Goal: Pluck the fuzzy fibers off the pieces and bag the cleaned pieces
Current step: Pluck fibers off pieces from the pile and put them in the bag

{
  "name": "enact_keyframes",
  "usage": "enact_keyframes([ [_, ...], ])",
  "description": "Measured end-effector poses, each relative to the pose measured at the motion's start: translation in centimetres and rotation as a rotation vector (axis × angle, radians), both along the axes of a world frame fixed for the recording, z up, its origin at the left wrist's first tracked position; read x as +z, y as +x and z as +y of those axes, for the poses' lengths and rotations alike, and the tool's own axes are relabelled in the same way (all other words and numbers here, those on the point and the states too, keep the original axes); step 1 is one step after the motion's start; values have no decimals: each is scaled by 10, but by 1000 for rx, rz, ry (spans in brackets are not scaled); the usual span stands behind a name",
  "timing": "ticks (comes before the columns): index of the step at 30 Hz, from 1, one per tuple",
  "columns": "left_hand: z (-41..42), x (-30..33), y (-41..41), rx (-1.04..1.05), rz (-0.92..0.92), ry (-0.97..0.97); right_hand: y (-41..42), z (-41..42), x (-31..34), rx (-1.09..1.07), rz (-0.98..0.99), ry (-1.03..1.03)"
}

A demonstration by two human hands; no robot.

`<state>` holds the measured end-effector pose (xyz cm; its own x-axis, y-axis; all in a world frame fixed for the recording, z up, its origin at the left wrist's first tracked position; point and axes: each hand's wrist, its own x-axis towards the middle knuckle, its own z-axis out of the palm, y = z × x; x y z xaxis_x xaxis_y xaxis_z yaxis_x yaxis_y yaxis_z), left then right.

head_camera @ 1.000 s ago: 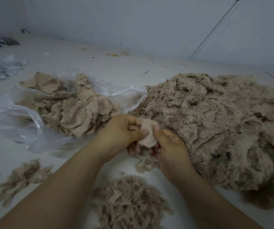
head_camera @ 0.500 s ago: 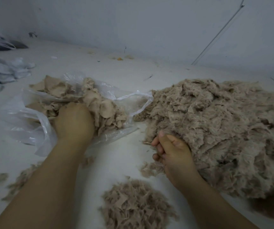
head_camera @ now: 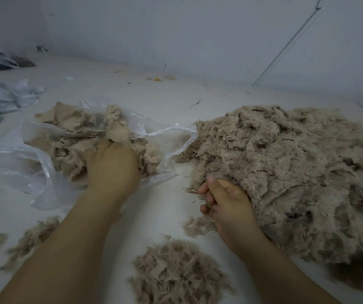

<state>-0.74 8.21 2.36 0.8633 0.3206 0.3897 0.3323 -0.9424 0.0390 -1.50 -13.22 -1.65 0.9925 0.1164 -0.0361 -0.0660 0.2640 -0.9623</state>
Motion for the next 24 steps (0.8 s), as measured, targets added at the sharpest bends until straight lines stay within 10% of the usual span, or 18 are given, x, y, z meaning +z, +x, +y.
enact_keyframes([
  [8, -27, 28, 17, -135, -104, 18, 0, -3, -3, 17, -6, -27],
  [18, 19, 40, 71, -53, 249, -223, 4, -3, -6, 12, 17, -47],
  [24, -1, 18, 56, -116, 164, -7, 5, -1, -8, -2, 12, -73],
])
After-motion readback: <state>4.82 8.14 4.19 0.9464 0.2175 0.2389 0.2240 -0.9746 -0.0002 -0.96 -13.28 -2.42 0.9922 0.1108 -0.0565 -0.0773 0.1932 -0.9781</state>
